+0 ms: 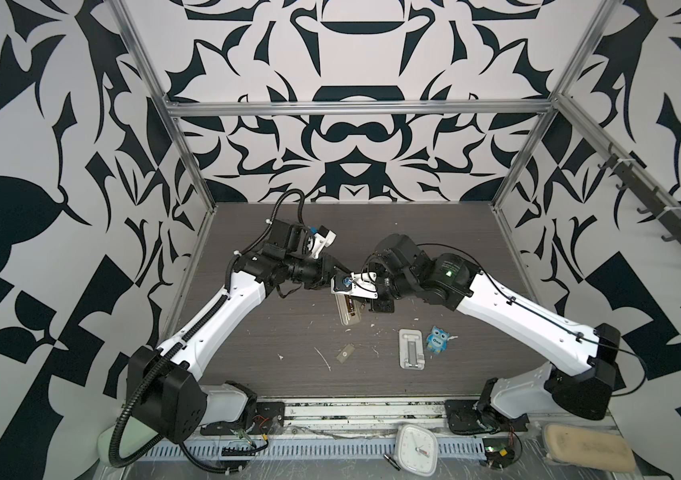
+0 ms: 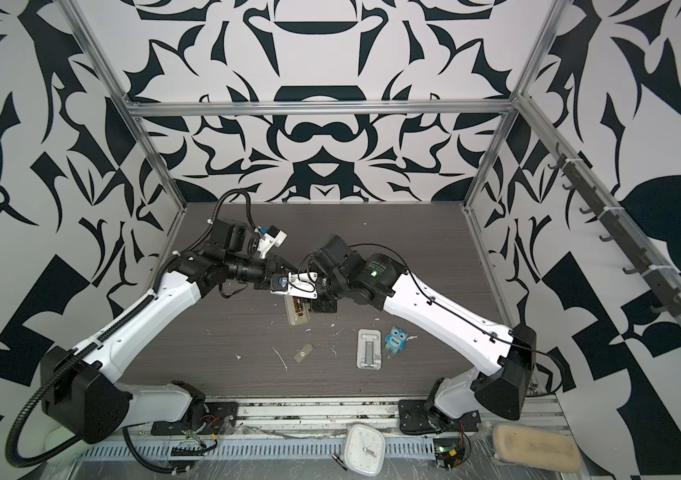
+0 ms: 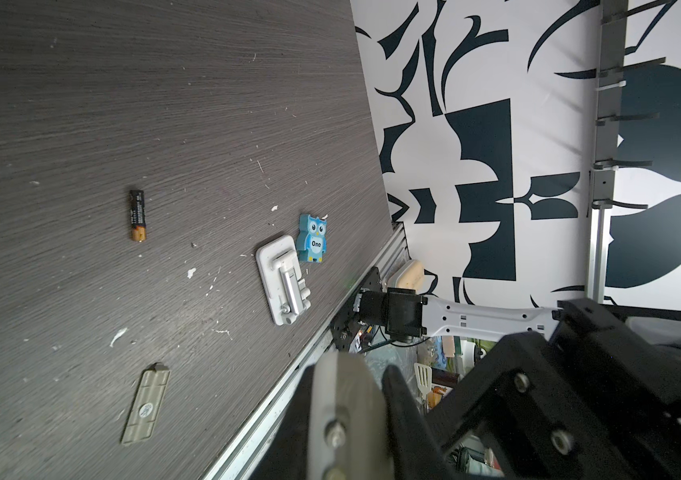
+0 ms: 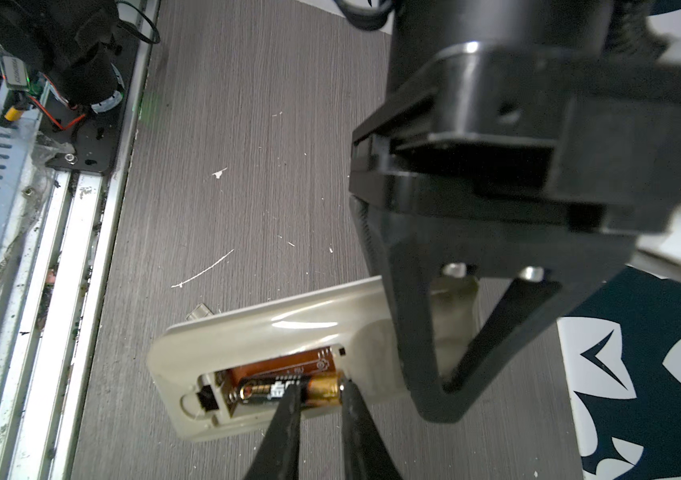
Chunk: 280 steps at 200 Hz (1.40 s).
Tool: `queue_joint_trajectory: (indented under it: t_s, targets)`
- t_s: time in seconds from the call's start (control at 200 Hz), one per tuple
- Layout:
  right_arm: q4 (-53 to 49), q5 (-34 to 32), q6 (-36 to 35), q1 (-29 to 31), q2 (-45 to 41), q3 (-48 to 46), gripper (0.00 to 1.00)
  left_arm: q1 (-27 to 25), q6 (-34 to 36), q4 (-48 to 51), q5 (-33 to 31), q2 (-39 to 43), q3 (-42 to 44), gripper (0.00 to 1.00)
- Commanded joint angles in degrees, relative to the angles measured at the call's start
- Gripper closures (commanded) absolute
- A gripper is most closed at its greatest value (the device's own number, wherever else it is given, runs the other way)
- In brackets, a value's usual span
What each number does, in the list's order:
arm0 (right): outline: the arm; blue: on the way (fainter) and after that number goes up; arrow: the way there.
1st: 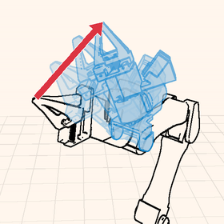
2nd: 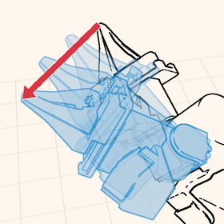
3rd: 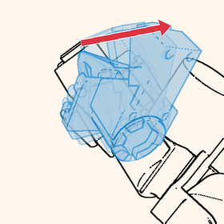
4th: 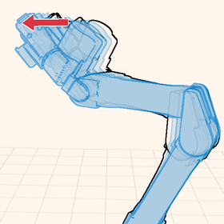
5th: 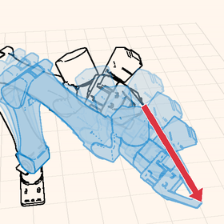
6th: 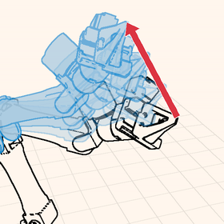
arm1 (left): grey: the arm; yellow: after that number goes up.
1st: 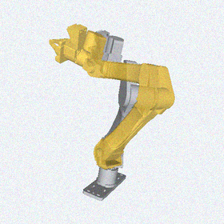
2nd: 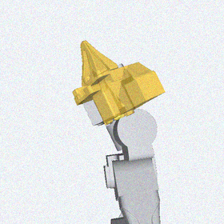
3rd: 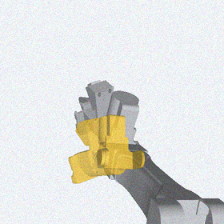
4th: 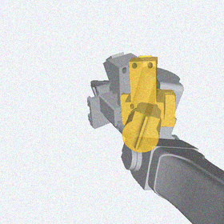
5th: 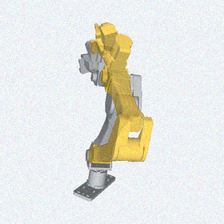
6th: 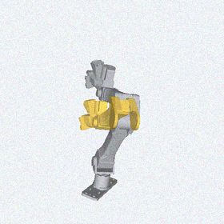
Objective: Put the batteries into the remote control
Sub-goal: 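Push the seated battery's end deeper into the compartment with right gripper fingertips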
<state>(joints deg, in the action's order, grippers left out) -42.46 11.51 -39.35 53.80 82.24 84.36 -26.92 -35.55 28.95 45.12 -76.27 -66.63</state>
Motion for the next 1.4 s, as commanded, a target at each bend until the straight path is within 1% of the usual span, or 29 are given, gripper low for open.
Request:
queue_joint_trajectory:
  t_s: [0.0, 0.985, 1.13, 1.255, 1.395]
  targets:
    - [-2.0, -0.4, -1.1, 1.0, 0.2, -1.0, 0.8, -0.1, -0.3, -1.9, 1.8, 0.2, -0.9, 1.0]
    - [-4.1, -1.5, -1.7, 3.4, 1.4, -4.0, 0.86, -0.1, -1.0, -4.3, 1.5, 0.7, -0.1, 1.0]
    - [-3.7, -2.3, -1.2, 3.4, 2.0, -4.1, 0.86, -0.1, -1.0, -4.3, 1.3, 0.7, 0.0, 1.0]
    - [-3.1, -4.5, -0.7, 3.6, 2.6, -3.7, 0.87, -0.1, -1.1, -4.5, 1.3, 0.8, 0.1, 1.0]
    - [-2.2, -4.7, 0.4, 3.6, 2.4, -3.0, 0.87, -0.1, -1.4, -5.0, 1.2, 0.8, 0.6, 1.0]
